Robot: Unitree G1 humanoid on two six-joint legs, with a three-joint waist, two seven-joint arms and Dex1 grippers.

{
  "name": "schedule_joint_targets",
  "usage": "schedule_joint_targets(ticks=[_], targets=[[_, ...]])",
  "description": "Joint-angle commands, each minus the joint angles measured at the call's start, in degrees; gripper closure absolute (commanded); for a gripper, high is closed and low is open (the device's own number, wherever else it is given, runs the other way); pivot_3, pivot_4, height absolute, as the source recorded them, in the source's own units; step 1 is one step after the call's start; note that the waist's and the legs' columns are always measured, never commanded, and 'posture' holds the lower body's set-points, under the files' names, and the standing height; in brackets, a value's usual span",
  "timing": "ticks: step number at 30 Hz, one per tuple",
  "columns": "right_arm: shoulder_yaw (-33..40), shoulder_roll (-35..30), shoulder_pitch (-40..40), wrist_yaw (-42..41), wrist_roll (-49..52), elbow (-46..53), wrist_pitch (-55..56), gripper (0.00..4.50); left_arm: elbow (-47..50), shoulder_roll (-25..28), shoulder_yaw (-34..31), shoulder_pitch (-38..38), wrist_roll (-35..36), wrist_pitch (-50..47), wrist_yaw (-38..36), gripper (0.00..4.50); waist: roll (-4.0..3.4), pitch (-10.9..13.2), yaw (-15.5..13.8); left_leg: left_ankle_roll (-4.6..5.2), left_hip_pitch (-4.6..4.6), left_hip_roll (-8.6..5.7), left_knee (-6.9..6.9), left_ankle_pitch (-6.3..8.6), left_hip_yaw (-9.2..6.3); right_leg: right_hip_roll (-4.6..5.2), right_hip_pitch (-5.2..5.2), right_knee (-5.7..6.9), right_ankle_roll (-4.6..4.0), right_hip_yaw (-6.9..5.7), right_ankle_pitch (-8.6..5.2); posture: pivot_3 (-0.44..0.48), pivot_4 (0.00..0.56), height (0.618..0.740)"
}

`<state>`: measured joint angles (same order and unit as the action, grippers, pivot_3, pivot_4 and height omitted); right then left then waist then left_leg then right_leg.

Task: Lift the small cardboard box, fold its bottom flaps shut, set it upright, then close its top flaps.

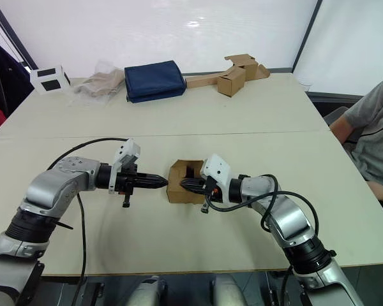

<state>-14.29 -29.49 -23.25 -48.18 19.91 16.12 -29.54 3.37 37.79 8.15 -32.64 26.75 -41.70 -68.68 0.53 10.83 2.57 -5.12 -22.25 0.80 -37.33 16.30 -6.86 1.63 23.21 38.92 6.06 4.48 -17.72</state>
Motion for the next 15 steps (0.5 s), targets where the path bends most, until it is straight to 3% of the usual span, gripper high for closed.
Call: schedule_joint_targets(ticks=[1, 10, 15], targets=[[1.0, 0.6, -0.7, 0.3, 0.1, 1.0, 0.3, 4.5, 0.7, -0.3, -0.2, -1.9, 0.8, 0.6, -0.7, 4.46, 0.0, 0.0, 0.0, 0.0, 0.0, 0.0, 0.0, 0.0, 0.0, 0.0, 0.0, 0.0, 0.0, 0.0, 0.0, 0.0, 0.15, 0.74], [3.1, 0.1, -1.2, -0.2, 2.8, 3.5, -2.0, 4.5, -0.9, -2.2, 2.3, -1.5, -2.2, 4.2, 0.5, 4.46, 0.0, 0.0, 0.0, 0.0, -0.01, 0.0, 0.0, 0.0, 0.0, 0.0, 0.0, 0.0, 0.0, 0.0, 0.0, 0.0, 0.15, 0.74], [12.0, 5.2, -5.2, 2.9, 14.0, 4.1, -6.7, 4.5, -1.4, -2.4, 2.3, -1.4, -2.4, 4.5, 0.6, 4.46, 0.0, 0.0, 0.0, 0.0, 0.0, 0.0, 0.0, 0.0, 0.0, 0.0, 0.0, 0.0, 0.0, 0.0, 0.0, 0.0, 0.15, 0.74]])
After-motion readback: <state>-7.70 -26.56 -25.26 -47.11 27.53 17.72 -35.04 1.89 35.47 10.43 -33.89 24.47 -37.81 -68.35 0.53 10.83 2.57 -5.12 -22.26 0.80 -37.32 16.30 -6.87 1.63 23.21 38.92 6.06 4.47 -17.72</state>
